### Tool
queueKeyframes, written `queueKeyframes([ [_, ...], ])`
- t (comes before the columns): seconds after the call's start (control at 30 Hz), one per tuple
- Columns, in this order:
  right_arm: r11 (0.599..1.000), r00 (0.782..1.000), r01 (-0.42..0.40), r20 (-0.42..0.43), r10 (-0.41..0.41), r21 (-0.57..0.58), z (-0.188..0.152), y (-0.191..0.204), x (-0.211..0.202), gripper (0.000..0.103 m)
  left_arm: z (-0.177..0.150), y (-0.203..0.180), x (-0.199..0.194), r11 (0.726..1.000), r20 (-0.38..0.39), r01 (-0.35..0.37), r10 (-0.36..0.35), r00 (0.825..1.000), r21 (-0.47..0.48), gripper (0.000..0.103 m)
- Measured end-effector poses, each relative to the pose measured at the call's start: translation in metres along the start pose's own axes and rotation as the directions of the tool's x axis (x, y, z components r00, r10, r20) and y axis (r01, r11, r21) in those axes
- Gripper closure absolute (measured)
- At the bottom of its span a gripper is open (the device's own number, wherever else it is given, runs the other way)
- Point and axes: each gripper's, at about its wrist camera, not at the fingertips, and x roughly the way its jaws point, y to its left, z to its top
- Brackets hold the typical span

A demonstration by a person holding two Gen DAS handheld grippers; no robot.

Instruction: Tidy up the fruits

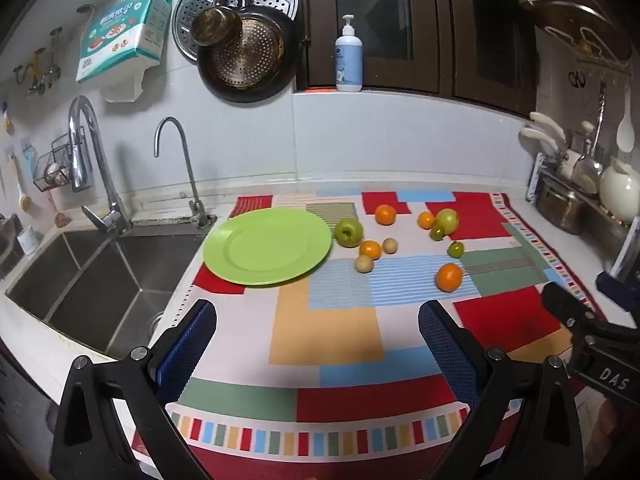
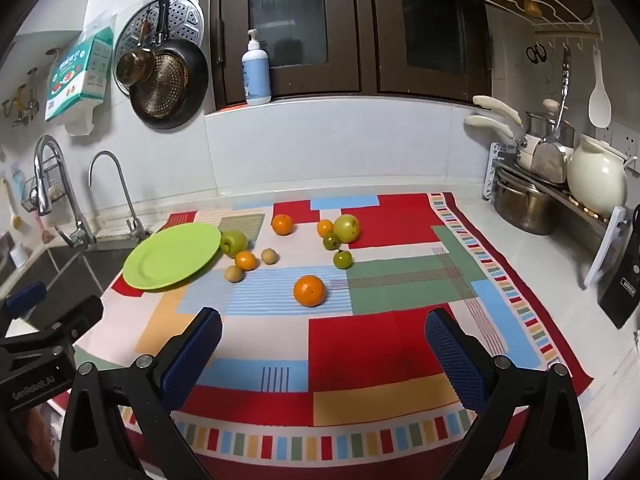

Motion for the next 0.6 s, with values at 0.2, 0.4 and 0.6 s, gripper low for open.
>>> queueKeyframes([
  [0.2,1.000,1.000,0.000,-0.022,0.000,0.000,-0.004,-0.002,0.003,0.001,0.002,-0.005,0.001,1.000,0.006,-0.004,0.004,1.000,0.009,0.000],
  [0.4,1.000,1.000,0.002,-0.007,-0.002,-0.002,0.000,0.003,0.003,0.001,0.006,0.001,-0.002,1.000,0.022,0.000,0.000,1.000,0.001,0.000],
  [0.6,1.000,1.000,-0.004,0.013,0.004,0.002,0.004,-0.002,-0.002,0.001,0.009,-0.002,-0.005,1.000,0.034,-0.001,0.001,0.999,0.014,0.000],
])
